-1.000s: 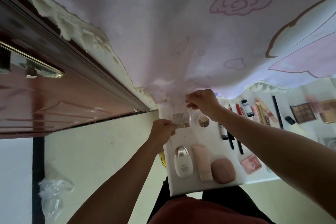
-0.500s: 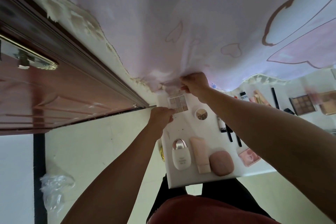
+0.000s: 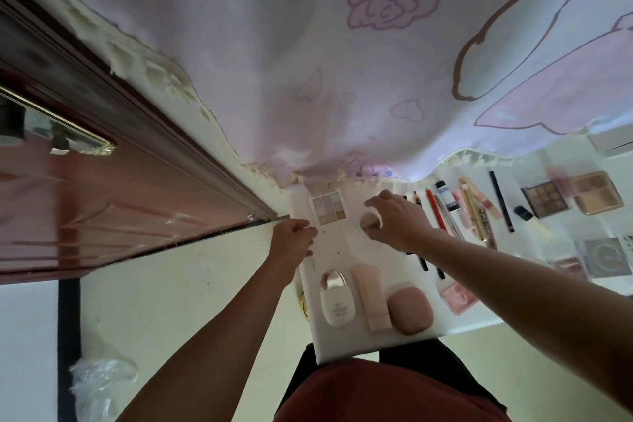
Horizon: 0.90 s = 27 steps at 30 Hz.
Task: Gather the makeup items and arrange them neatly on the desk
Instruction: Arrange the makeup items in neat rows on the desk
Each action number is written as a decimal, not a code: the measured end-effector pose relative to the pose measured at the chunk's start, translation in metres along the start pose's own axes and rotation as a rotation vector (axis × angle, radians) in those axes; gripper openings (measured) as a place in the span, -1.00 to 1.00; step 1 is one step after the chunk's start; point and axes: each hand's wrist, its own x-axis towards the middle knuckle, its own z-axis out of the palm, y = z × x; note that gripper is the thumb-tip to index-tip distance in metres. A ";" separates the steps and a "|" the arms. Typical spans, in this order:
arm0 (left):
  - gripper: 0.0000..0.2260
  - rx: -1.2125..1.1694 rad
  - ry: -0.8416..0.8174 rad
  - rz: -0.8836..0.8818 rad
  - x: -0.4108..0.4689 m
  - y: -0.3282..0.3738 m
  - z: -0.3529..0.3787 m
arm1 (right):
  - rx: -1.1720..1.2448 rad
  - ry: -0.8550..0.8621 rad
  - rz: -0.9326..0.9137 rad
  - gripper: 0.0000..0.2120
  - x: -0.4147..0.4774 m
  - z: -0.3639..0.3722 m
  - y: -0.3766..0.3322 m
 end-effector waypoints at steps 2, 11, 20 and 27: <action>-0.76 0.018 0.001 0.004 -0.004 -0.001 -0.002 | -0.089 -0.004 -0.020 -0.39 -0.003 0.009 0.000; -0.85 0.053 -0.040 0.057 -0.025 0.007 -0.011 | -0.131 0.066 -0.008 -0.65 -0.001 0.016 -0.001; -0.86 0.063 -0.049 0.126 -0.034 0.025 -0.019 | -0.143 0.024 -0.015 -0.44 -0.017 0.008 0.005; -0.89 0.072 -0.039 0.117 -0.038 0.020 -0.023 | -0.201 -0.008 0.041 -0.48 -0.023 0.032 -0.018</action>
